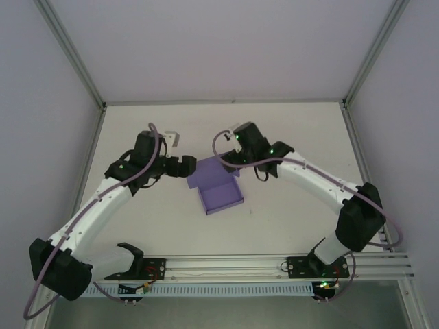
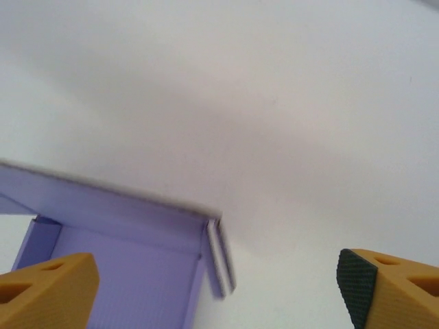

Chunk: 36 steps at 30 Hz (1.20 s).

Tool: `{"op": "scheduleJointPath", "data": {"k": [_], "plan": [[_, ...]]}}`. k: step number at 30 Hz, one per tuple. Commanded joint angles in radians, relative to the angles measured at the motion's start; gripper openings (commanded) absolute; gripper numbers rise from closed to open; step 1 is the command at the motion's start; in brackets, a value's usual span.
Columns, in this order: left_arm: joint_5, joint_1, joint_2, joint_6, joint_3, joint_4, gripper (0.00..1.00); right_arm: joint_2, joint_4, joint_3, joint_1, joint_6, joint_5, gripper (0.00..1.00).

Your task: Assemble paper box

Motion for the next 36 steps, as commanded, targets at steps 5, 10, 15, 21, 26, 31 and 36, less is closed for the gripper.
{"op": "scheduleJointPath", "data": {"k": [5,10,15,21,26,31,36], "plan": [[0.125,-0.015,0.165,0.189,0.052,-0.105,0.85,0.144,-0.191,0.132,-0.072,-0.332,-0.267,0.70],[0.078,-0.044,0.268,0.238,0.109,-0.134,0.62,0.227,-0.262,0.206,-0.087,-0.336,-0.274,0.55],[-0.007,-0.055,0.323,0.239,0.145,-0.169,0.48,0.269,-0.298,0.241,-0.104,-0.318,-0.266,0.35],[-0.032,-0.069,0.355,0.236,0.164,-0.166,0.21,0.270,-0.300,0.235,-0.111,-0.290,-0.274,0.21],[-0.075,-0.075,0.364,0.207,0.187,-0.163,0.00,0.231,-0.269,0.201,-0.110,-0.259,-0.258,0.16],[-0.136,-0.092,0.370,0.148,0.227,-0.142,0.00,0.170,-0.198,0.134,-0.111,-0.170,-0.239,0.08],[-0.166,-0.111,0.412,0.006,0.291,-0.055,0.00,0.091,-0.067,0.046,-0.110,0.034,-0.197,0.02]]}}
